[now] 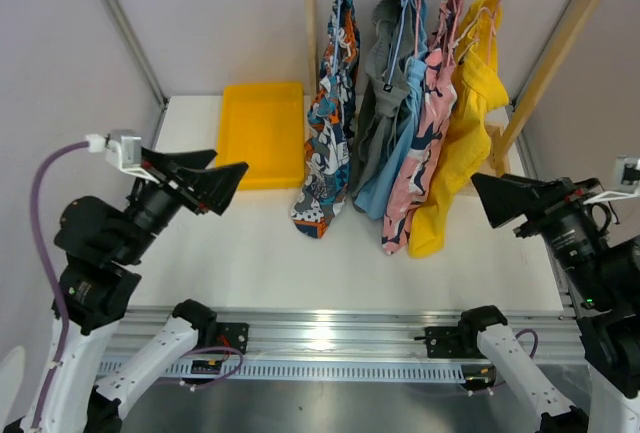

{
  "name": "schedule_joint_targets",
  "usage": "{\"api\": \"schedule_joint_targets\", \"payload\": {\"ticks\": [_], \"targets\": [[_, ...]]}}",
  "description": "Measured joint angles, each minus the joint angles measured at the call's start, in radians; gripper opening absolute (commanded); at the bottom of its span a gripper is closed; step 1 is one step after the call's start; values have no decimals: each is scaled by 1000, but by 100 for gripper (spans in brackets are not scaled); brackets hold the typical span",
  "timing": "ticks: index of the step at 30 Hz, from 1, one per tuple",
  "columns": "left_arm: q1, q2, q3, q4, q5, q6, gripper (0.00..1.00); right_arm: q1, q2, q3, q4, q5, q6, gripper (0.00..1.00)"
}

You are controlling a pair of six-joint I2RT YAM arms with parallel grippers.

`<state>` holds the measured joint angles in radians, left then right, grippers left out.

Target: Remove the shorts from the hanger

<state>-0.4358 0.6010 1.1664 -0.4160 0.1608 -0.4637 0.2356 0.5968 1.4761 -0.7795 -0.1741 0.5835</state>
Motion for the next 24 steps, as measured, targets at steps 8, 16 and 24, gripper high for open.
{"api": "schedule_joint_targets", "payload": {"ticks": [8, 16, 24], "targets": [[-5, 163, 203, -61, -80, 111, 99, -37, 112, 181, 40, 76, -136, 99], [-9, 304, 289, -69, -151, 211, 99, -42, 612, 624, 70, 223, -291, 99], [-10, 261, 146, 28, -157, 237, 99, -66, 959, 778, 64, 296, -355, 90]]}}
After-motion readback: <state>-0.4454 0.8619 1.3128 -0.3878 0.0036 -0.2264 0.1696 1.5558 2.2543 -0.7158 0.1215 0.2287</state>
